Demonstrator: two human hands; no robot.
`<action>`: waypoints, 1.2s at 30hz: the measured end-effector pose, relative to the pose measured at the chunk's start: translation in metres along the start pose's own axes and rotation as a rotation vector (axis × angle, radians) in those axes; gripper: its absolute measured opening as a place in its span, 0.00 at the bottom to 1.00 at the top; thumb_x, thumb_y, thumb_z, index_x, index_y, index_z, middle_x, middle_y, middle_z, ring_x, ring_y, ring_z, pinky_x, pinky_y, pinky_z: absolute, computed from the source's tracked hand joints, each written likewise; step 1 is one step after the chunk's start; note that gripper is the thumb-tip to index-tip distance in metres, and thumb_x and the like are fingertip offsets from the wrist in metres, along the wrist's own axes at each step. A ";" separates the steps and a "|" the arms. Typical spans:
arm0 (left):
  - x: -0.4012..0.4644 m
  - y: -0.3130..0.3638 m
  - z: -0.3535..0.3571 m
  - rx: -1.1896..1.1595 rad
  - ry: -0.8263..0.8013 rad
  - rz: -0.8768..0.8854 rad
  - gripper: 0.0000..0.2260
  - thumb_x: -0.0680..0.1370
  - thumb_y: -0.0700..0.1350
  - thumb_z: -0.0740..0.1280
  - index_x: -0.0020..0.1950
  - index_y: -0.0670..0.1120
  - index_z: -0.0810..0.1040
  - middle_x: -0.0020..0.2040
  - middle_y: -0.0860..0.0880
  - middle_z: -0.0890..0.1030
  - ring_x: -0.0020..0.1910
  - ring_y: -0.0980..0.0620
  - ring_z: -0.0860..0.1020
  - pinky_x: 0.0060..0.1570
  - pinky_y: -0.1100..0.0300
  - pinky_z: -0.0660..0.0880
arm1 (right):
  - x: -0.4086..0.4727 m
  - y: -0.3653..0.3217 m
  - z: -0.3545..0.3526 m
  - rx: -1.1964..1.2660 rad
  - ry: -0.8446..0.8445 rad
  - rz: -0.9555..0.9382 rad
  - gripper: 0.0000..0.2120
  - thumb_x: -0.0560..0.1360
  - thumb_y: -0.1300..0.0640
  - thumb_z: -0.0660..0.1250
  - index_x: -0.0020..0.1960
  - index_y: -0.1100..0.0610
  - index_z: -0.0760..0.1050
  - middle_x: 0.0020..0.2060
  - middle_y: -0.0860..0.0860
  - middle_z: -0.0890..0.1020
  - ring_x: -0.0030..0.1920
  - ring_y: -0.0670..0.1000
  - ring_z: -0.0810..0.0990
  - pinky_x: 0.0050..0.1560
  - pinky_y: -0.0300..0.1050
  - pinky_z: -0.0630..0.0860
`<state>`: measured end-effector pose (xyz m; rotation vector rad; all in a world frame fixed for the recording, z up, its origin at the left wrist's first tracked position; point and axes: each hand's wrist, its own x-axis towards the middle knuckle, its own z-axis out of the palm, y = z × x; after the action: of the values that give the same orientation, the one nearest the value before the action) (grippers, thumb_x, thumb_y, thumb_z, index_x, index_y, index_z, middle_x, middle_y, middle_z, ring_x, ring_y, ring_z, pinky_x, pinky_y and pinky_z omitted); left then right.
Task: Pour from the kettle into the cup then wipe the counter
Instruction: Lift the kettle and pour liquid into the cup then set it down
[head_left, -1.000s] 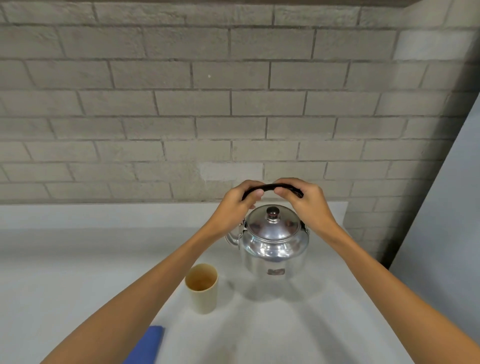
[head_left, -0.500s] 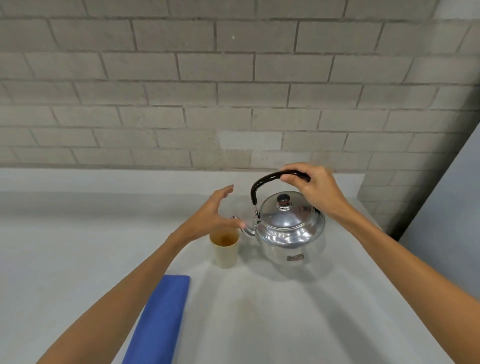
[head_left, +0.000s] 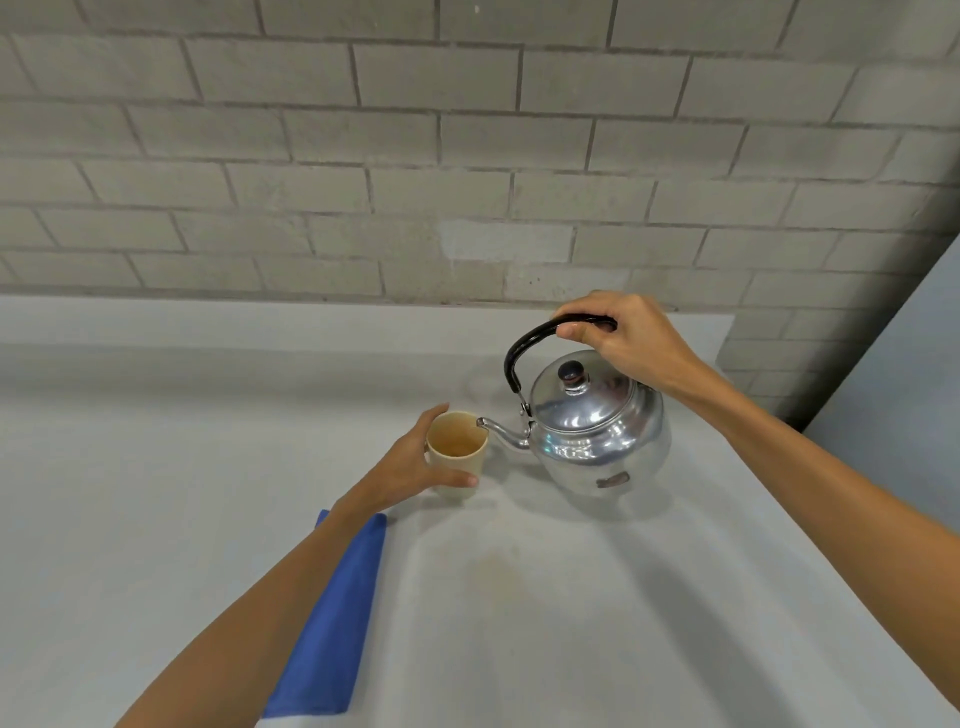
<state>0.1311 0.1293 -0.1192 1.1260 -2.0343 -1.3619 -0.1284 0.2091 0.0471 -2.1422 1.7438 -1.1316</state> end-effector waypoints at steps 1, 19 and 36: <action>0.000 -0.001 0.000 -0.015 0.011 0.008 0.44 0.57 0.55 0.81 0.68 0.60 0.61 0.58 0.58 0.76 0.59 0.55 0.75 0.58 0.58 0.73 | 0.000 -0.001 -0.001 -0.008 -0.006 0.001 0.08 0.74 0.55 0.70 0.52 0.54 0.82 0.45 0.48 0.84 0.45 0.45 0.80 0.45 0.32 0.72; 0.002 -0.004 -0.001 -0.050 0.037 0.059 0.34 0.61 0.50 0.81 0.62 0.61 0.68 0.57 0.57 0.78 0.56 0.58 0.77 0.54 0.61 0.76 | 0.006 0.001 -0.009 -0.039 -0.073 -0.009 0.08 0.73 0.55 0.71 0.52 0.52 0.83 0.45 0.49 0.85 0.43 0.39 0.79 0.45 0.28 0.72; 0.005 -0.007 -0.001 -0.038 0.029 0.068 0.34 0.59 0.53 0.80 0.60 0.64 0.68 0.56 0.59 0.78 0.53 0.63 0.77 0.53 0.60 0.76 | 0.009 0.005 -0.014 -0.029 -0.079 -0.037 0.07 0.72 0.56 0.72 0.50 0.51 0.83 0.41 0.44 0.84 0.44 0.38 0.79 0.45 0.25 0.71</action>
<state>0.1321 0.1236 -0.1257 1.0448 -1.9998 -1.3371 -0.1408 0.2045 0.0585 -2.2125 1.7038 -1.0210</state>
